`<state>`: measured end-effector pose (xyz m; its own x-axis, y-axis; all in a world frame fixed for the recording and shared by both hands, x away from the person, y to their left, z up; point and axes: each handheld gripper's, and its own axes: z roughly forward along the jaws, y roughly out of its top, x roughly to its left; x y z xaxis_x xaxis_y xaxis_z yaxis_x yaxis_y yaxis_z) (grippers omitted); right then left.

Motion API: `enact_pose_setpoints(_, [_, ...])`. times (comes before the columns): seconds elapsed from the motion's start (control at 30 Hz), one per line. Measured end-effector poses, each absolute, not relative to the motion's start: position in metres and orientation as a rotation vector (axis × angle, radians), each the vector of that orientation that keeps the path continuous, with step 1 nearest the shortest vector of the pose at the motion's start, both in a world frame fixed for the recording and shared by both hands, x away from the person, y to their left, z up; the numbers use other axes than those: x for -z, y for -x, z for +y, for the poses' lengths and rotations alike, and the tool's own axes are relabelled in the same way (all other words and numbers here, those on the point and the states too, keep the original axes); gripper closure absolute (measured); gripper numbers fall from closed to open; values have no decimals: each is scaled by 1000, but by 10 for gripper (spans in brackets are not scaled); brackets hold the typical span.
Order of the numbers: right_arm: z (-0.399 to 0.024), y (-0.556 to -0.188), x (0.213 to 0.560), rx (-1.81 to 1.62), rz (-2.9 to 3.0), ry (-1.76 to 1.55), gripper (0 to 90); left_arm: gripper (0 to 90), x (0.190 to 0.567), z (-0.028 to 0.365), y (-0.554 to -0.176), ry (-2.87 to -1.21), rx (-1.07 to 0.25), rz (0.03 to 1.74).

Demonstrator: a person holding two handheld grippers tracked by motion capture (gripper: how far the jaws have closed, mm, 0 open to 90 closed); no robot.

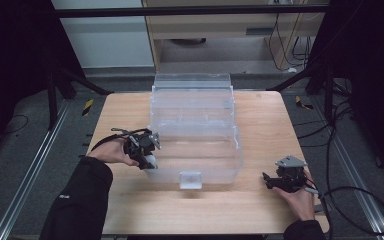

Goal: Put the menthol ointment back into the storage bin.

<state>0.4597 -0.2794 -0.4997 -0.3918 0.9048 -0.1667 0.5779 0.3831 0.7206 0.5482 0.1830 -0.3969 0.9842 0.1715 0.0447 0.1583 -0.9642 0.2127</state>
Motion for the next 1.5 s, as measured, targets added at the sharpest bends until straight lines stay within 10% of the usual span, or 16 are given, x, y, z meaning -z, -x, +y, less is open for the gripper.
enact_pose_setpoints(1.5, [-283, -459, 496, -789, 2072, -1279, 141, 434, 335, 257, -508, -2474, -438, 523])
